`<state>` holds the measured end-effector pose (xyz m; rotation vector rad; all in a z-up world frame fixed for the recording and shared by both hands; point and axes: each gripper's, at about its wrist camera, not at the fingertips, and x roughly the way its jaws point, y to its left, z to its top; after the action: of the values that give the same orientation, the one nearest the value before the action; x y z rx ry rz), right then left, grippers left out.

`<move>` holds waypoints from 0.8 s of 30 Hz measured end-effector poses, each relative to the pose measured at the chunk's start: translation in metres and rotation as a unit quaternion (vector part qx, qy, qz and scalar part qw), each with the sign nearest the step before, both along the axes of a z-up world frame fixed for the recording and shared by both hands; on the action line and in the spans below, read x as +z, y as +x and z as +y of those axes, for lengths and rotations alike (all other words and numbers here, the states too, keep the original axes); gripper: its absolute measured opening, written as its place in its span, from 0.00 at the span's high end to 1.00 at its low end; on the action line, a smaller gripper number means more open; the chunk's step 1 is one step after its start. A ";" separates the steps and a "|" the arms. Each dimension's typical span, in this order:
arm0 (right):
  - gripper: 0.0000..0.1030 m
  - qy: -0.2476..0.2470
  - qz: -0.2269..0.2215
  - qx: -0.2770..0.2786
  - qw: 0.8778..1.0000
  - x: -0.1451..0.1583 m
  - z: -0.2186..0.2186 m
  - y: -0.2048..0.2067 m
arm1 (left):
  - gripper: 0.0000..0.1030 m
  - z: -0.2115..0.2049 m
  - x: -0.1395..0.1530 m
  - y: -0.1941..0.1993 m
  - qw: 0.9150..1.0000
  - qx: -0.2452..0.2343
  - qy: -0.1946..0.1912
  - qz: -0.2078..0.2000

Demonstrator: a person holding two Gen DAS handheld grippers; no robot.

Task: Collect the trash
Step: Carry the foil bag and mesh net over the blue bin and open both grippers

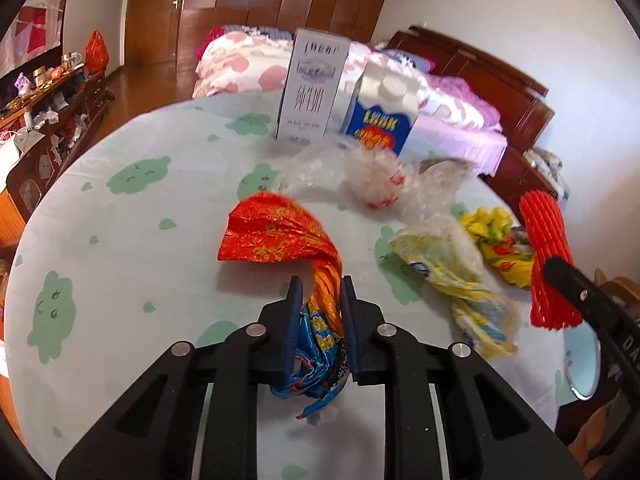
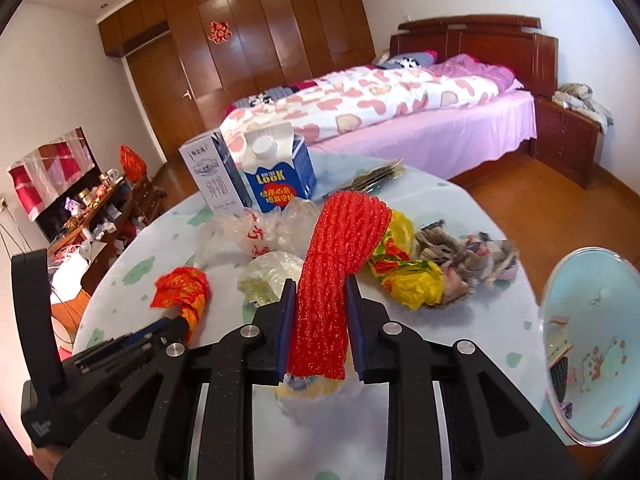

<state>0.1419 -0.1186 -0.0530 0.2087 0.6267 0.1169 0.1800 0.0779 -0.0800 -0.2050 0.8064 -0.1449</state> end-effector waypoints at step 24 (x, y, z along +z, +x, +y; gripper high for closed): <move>0.76 -0.014 -0.046 -0.068 0.997 0.011 -0.064 -0.087 | 0.48 -0.006 0.014 -0.043 0.999 0.043 -0.011 0.009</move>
<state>0.0546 -0.1821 -0.0424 0.2167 0.5213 -0.0145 0.1367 0.0721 -0.0655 -0.2609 0.8122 -0.0701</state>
